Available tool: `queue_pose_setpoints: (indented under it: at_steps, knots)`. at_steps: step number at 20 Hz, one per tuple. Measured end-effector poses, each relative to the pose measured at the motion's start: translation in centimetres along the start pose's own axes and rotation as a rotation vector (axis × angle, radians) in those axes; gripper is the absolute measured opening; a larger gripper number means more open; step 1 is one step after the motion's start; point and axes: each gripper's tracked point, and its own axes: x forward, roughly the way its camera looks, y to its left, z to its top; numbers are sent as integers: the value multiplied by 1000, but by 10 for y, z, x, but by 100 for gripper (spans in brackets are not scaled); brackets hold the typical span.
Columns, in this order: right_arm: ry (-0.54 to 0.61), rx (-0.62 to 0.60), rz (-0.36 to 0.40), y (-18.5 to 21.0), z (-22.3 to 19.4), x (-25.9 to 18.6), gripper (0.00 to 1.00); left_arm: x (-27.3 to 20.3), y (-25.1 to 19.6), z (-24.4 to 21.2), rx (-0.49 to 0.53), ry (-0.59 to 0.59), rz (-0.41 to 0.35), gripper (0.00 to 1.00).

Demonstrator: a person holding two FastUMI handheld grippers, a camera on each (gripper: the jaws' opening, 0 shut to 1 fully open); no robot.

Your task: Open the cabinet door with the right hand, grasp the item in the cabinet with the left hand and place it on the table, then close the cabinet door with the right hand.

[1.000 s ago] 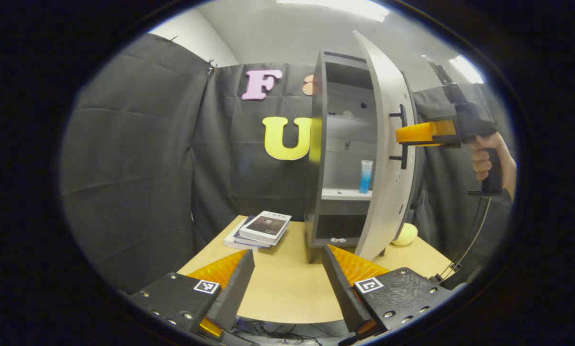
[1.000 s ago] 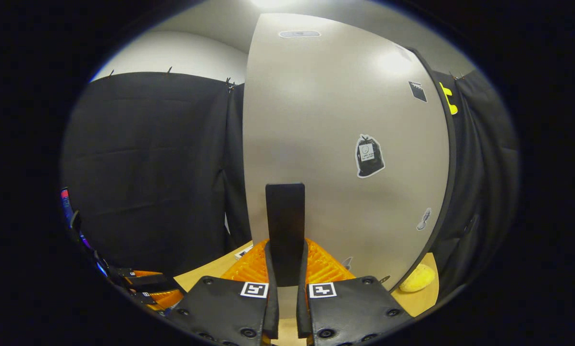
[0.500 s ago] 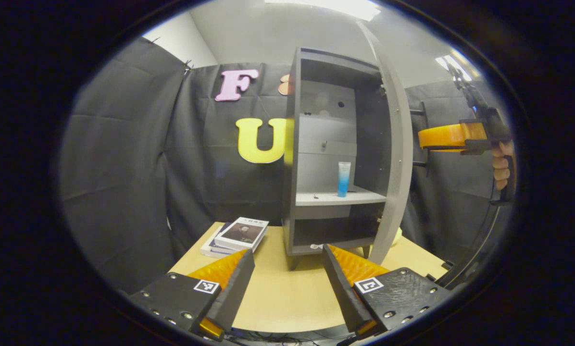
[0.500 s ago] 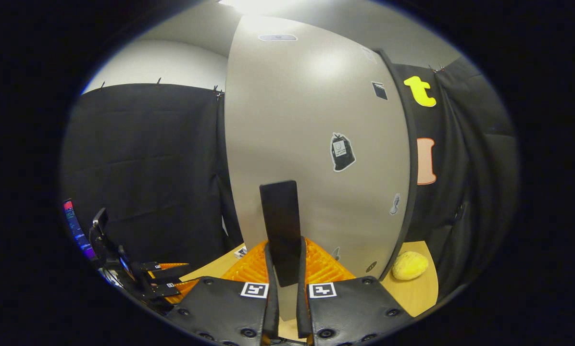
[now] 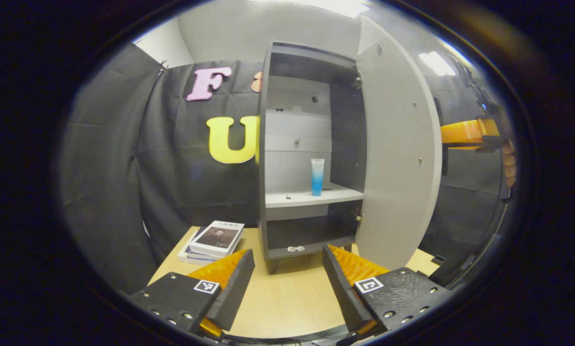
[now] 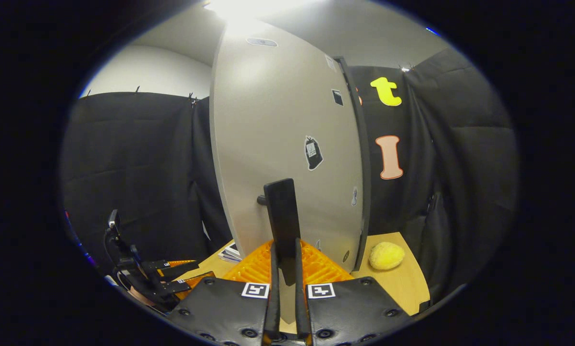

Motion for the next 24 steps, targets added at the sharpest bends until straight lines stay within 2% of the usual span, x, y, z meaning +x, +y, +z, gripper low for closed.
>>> queue_pose_setpoints:
  at_steps: [10,16,17,18,21,24]
  knots:
    - [-17,56,-93,-43,2,-23,14,17,-26,-16,-18,27,-48,86]
    - [-39,45,-198,-85,4,-33,12,20,-36,-28,-38,56,-52,86]
    - [-52,38,-217,-93,6,-36,16,20,-35,-29,-38,64,-52,86]
    - [-62,35,-242,-103,6,-39,11,20,-35,-29,-35,69,-50,86]
    - [-92,69,-310,-139,10,-54,10,21,-36,-27,-34,70,-52,86]
    - [-126,182,-227,-124,11,-59,9,29,-38,-27,-39,77,-66,87]
